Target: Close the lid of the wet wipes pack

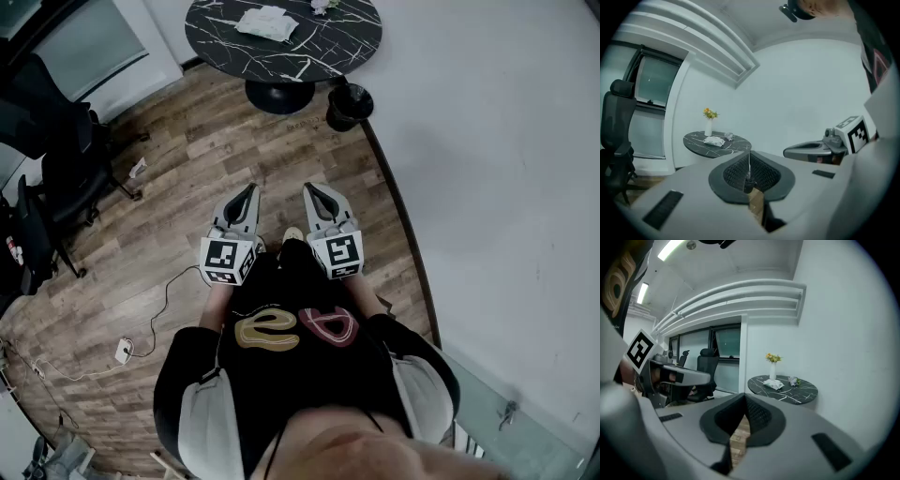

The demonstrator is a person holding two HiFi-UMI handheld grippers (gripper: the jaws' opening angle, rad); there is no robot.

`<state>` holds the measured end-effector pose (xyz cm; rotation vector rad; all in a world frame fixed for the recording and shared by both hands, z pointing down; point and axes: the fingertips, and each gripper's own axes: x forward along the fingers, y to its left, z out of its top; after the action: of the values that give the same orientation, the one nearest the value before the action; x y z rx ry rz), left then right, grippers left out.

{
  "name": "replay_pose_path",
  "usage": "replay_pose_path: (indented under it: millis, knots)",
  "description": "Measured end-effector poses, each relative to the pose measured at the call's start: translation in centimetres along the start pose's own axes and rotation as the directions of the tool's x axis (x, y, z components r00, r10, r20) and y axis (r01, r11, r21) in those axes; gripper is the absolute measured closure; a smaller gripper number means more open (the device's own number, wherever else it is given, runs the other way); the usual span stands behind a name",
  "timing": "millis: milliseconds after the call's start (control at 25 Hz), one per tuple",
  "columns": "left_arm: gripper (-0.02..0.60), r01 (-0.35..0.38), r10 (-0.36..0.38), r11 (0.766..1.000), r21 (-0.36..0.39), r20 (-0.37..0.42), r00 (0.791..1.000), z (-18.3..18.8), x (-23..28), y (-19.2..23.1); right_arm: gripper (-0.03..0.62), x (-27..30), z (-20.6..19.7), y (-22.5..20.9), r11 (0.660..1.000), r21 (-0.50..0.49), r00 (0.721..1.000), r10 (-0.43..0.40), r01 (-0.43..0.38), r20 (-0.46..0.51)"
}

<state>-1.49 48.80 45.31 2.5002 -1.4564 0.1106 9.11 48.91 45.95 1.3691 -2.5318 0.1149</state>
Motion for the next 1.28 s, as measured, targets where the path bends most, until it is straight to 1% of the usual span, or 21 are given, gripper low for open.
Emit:
replay_pose_path:
  millis: [160, 360, 560, 760, 880, 1000, 1120, 1280]
  knots:
    - [0.561, -0.006, 0.007, 1.000, -0.009, 0.007, 1.000, 0.2, 0.1, -0.4, 0.585, -0.2, 0.1, -0.2, 1.000, -0.006, 1.000, 0.007, -0.007, -0.001]
    - [0.561, -0.024, 0.024, 1.000, -0.011, 0.006, 1.000, 0.1, 1.3, -0.7, 0.585, 0.1, -0.1, -1.7, 1.000, -0.011, 1.000, 0.018, -0.018, 0.007]
    - [0.561, -0.037, 0.037, 0.999, -0.022, 0.003, 0.999, -0.5, 3.0, -1.8, 0.583, 0.0, -0.6, -4.3, 0.999, 0.044, 0.999, 0.026, -0.028, 0.034]
    - [0.561, -0.053, 0.053, 0.998, -0.041, -0.004, 0.999, -1.3, 4.4, -2.6, 0.583, 0.0, -1.4, -6.6, 0.998, 0.055, 0.999, 0.030, -0.031, 0.023]
    - [0.561, -0.050, 0.050, 0.997, -0.058, -0.003, 0.999, -1.4, 5.3, -2.8, 0.583, 0.3, -1.8, -7.4, 0.998, 0.053, 0.999, 0.030, -0.031, 0.014]
    - [0.561, -0.044, 0.045, 0.997, -0.069, 0.015, 0.999, -1.0, 6.2, -2.4, 0.582, 1.1, -1.7, -7.8, 0.998, 0.052, 0.999, 0.030, -0.031, 0.019]
    - [0.561, -0.033, 0.035, 0.997, -0.069, 0.028, 0.999, -0.7, 7.4, -1.5, 0.582, 2.3, -1.7, -8.3, 0.999, 0.048, 1.000, 0.025, -0.026, 0.012]
    - [0.561, -0.006, 0.008, 0.998, -0.060, 0.025, 1.000, -0.2, 9.7, 0.0, 0.582, 4.6, -1.5, -9.4, 0.999, 0.043, 1.000, 0.008, -0.009, 0.003]
